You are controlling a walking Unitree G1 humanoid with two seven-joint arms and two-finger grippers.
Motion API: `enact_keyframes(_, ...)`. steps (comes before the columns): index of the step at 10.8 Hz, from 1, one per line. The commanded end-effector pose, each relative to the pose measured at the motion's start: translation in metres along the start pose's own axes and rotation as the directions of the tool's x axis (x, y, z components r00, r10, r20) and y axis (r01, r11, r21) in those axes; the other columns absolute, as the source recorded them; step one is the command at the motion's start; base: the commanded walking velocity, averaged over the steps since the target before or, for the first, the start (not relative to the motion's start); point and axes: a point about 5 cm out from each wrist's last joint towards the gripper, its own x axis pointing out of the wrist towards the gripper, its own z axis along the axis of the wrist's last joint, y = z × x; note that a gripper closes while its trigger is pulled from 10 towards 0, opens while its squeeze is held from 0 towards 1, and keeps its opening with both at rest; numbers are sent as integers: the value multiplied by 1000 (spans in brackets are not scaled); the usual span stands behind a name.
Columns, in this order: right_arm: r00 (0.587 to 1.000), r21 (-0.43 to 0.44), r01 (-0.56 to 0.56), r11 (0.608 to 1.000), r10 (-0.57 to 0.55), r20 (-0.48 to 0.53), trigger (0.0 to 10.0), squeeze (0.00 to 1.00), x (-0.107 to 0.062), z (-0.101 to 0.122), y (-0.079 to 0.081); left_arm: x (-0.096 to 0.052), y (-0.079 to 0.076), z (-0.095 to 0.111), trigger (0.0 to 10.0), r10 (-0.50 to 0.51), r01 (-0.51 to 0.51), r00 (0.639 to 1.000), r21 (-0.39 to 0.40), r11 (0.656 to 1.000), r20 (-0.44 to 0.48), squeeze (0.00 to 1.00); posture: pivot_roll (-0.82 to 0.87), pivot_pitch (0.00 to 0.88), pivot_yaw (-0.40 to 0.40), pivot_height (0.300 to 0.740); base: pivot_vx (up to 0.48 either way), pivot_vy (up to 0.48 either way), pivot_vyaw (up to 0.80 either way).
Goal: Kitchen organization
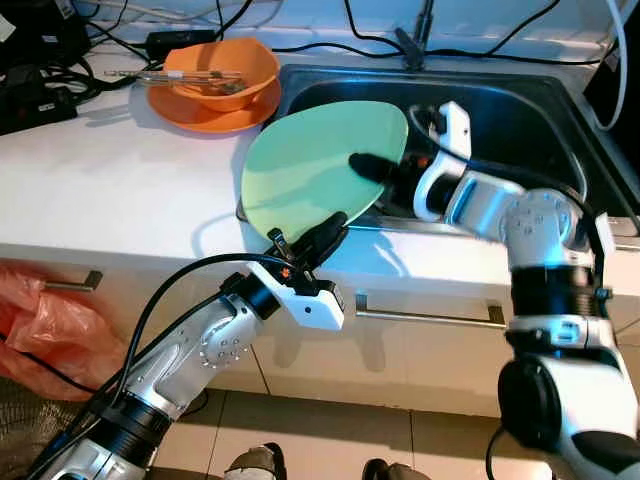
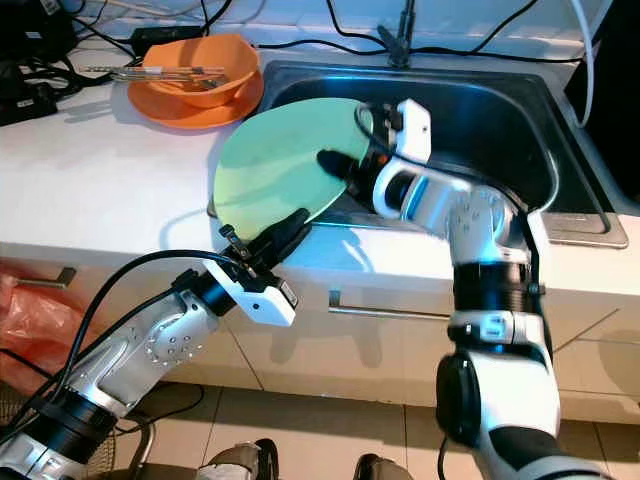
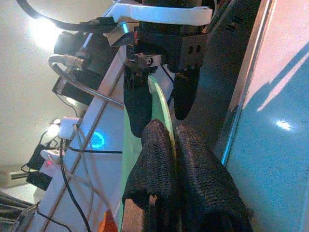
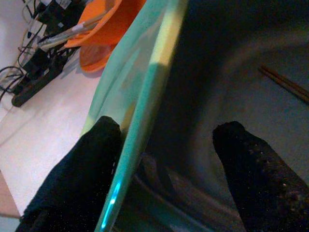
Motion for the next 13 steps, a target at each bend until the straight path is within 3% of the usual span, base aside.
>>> enact_keyframes(1,999,5,35,999,-35,-3,0,0,0,3,-3,2,4,4,0,39,-39,999,5,999,26,0,70,137,-12,740,0,0,0)
enact_keyframes(8,999,167,44,985,-48,25,0,0,2,10,-2,1,0,7,0,49,-48,999,-5,999,25,0,62,141,-20,740,0,0,0)
enact_keyframes(12,997,204,66,977,-73,24,0,0,2,5,-7,10,11,16,0,98,-96,993,-31,995,61,0,61,141,-23,740,0,0,0)
enact_keyframes(13,997,206,72,976,-79,24,0,0,2,4,-7,14,14,22,431,106,-102,990,-47,994,88,0,62,141,-23,740,0,0,0)
